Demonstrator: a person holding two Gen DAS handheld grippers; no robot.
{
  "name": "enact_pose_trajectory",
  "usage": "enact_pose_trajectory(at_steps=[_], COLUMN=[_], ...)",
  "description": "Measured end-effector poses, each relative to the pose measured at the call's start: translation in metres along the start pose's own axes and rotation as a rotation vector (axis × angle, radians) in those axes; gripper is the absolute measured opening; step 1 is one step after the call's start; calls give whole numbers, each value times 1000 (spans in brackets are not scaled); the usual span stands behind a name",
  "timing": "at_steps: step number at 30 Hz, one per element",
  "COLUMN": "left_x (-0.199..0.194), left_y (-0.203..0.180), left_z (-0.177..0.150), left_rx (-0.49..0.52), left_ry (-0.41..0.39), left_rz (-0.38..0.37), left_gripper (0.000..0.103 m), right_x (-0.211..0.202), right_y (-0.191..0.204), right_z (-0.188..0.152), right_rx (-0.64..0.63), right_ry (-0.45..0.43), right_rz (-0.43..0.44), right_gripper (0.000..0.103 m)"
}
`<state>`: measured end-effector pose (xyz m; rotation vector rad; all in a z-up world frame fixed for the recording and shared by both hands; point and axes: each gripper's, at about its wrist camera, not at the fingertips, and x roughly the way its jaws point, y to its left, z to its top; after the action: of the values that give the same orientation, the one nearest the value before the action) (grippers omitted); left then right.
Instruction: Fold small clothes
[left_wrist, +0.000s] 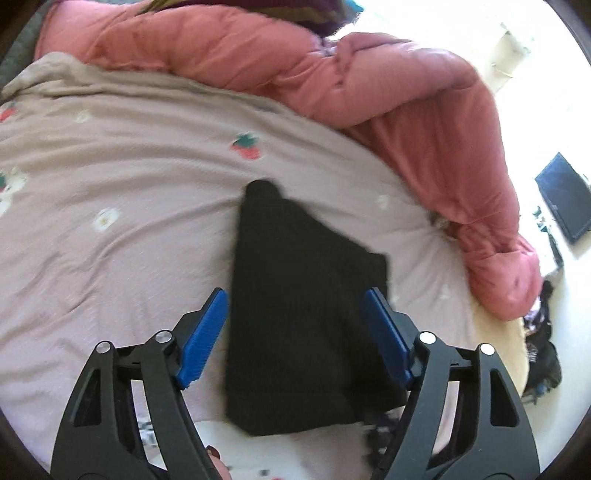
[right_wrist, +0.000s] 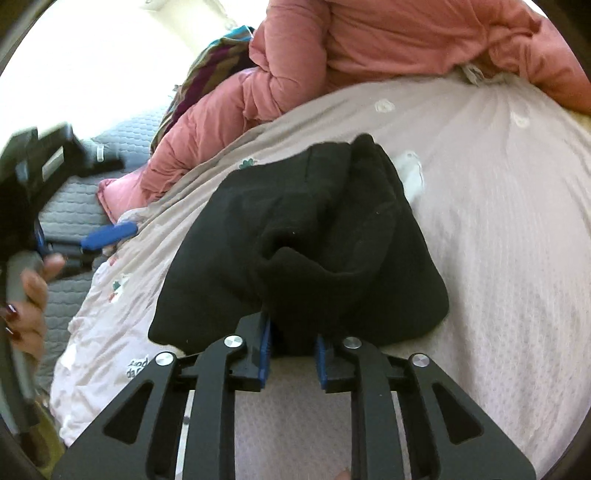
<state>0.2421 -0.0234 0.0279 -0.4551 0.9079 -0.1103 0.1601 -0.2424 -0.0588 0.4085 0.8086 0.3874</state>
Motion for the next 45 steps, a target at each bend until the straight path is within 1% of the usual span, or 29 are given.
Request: enact_pose_trajectory(at_steps=[1, 3, 4, 6, 9, 11, 14, 15, 18, 20, 23, 27, 28, 31, 34, 35, 36, 39, 41, 42, 44, 45], left_x=[3, 10, 13, 20, 28, 30, 29, 27, 25, 23, 24, 22, 22, 22, 22, 22, 22, 22, 22, 22, 21, 21], left_y=[4, 8, 10, 12, 12, 9, 7, 7, 7, 6, 6, 6, 5, 6, 6, 6, 6, 4, 3, 3, 2, 1], left_z=[-4, -13, -18, -27, -41, -48, -50, -51, -53, -55, -55, -55, -55, -56, -56, -56, -56, -56, -56, -56, -57, -57], left_rx=[7, 38, 56, 93, 153, 185, 205, 206, 214, 214, 211, 217, 218, 217, 217, 219, 220, 223, 226, 228, 233, 234], left_ry=[7, 20, 27, 41, 52, 48, 44, 45, 45, 46, 52, 57, 57, 58, 58, 57, 58, 57, 56, 56, 55, 54], left_rz=[18, 61, 82, 114, 135, 143, 144, 142, 141, 140, 136, 134, 134, 130, 130, 132, 134, 139, 141, 141, 142, 143], left_gripper=[67, 67, 67, 67, 67, 67, 67, 67, 67, 67, 67, 67, 67, 67, 67, 67, 67, 67, 67, 67, 67, 67], right_x=[-2, -9, -14, -26, -48, -52, -48, -43, -26, -10, 20, 45, 49, 55, 56, 55, 55, 56, 62, 65, 67, 69], right_y=[-2, -8, -11, -16, -18, -18, -15, -12, -7, -11, -21, -31, -34, -40, -39, -37, -33, -28, -30, -33, -35, -35], right_z=[0, 3, 4, 10, 18, 25, 45, 55, 77, 91, 112, 120, 120, 121, 121, 121, 121, 122, 123, 123, 122, 122], right_rx=[10, 27, 32, 37, 23, 9, -32, -53, -91, -59, -12, 20, 28, 48, 54, 41, 19, -20, -11, 2, 14, 12], right_ry=[9, 31, 32, 20, -17, -28, -8, 16, 74, 107, 169, 223, 229, 236, 240, 240, 237, 226, 236, 236, 236, 233], right_rz=[4, 18, 19, 8, -18, -27, -40, -48, -9, 7, -28, -49, -63, -53, -15, -5, 2, -8, -12, -11, -1, -1], right_gripper=[24, 34, 36, 54, 55, 56, 61, 62, 64, 64, 64, 64, 64, 64, 52, 43, 37, 37, 42, 42, 42, 39])
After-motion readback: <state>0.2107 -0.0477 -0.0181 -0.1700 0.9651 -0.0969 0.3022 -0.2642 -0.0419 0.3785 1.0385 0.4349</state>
